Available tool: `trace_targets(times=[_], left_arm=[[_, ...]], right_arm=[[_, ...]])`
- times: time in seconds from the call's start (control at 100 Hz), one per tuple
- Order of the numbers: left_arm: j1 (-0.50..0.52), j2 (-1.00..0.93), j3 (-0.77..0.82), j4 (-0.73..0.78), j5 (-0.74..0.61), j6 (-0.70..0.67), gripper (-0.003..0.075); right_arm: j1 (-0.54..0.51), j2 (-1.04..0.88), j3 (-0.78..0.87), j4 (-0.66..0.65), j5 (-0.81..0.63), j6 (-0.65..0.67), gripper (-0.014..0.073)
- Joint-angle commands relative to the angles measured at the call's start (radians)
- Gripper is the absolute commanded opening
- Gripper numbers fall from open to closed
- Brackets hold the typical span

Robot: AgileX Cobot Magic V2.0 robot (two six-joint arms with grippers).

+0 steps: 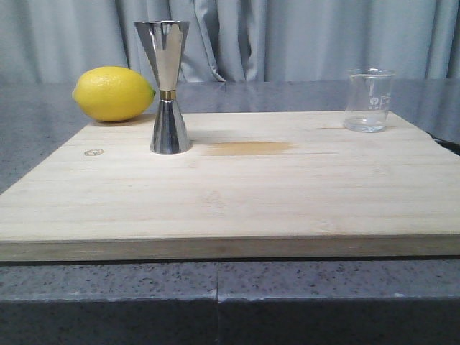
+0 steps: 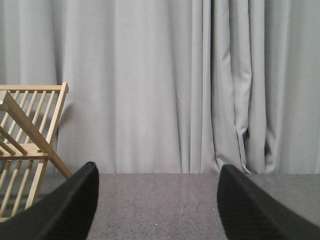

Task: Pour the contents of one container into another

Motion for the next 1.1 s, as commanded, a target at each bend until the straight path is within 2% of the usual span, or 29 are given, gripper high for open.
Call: trace_targets(times=[0.0, 0.36, 0.44, 0.51, 0.81, 0.87, 1.09], left_arm=[[0.0, -0.003, -0.001, -0.028, -0.01, -0.012, 0.0441], [0.0, -0.007, 0.031, -0.043, -0.006, -0.012, 0.044], [0.0, -0.007, 0.031, -0.066, 0.01, -0.012, 0.0415], [0.0, -0.007, 0.031, -0.086, 0.027, -0.012, 0.0359], [-0.008, -0.007, 0.031, -0.092, 0.15, -0.012, -0.0017], [-0.027, -0.007, 0.031, -0.092, 0.156, -0.012, -0.0019], [-0.058, -0.007, 0.031, -0.069, 0.081, -0.005, -0.0019]], right_arm=[[0.0, 0.005, 0.017, -0.007, -0.047, -0.009, 0.0531], [0.0, 0.005, 0.045, -0.007, -0.047, -0.009, 0.0519], [0.0, 0.005, 0.045, -0.007, -0.047, -0.009, 0.0449], [0.0, 0.005, 0.045, -0.007, -0.047, -0.009, 0.0359], [0.0, 0.005, 0.045, -0.007, -0.047, -0.009, -0.0025], [0.0, 0.005, 0.045, -0.007, -0.047, -0.009, -0.0073], [0.0, 0.005, 0.045, -0.007, -0.032, -0.009, -0.0071]])
